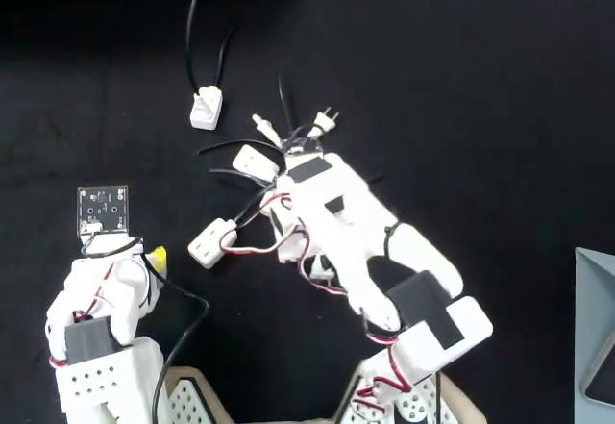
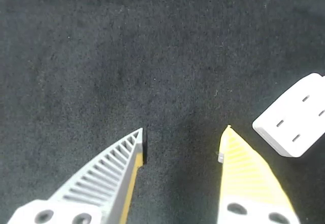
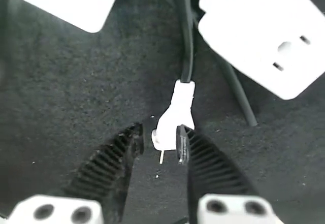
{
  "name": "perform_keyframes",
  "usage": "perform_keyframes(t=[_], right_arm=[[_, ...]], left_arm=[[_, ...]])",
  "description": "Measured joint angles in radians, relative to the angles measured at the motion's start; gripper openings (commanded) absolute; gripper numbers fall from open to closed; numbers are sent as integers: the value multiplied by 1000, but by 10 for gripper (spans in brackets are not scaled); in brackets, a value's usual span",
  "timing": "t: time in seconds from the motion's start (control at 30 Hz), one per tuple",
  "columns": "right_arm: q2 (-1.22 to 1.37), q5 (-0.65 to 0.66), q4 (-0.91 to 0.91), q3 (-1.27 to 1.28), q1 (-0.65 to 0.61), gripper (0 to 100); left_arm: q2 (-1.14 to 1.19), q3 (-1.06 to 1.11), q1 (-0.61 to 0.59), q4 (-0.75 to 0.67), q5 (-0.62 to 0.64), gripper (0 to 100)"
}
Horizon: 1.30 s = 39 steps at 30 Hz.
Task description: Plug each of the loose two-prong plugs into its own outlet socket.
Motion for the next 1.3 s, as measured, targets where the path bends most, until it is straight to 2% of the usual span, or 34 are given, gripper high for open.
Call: perform_keyframes(t=[0.1,0.43,0.63,0.87,1.03,1.3], right_arm=[[15,18,-11,26,48,138],[26,25,-12,25,51,133],[26,25,-12,26,61,9],[-5,41,8,43,68,11],[-178,54,126,49,63,11],[-680,155,290,51,64,11]], left_arm=[[0,0,0,0,0,246],[0,0,0,0,0,246],[0,0,0,0,0,246],[0,0,0,0,0,246],[0,0,0,0,0,246],[0,0,0,0,0,246]])
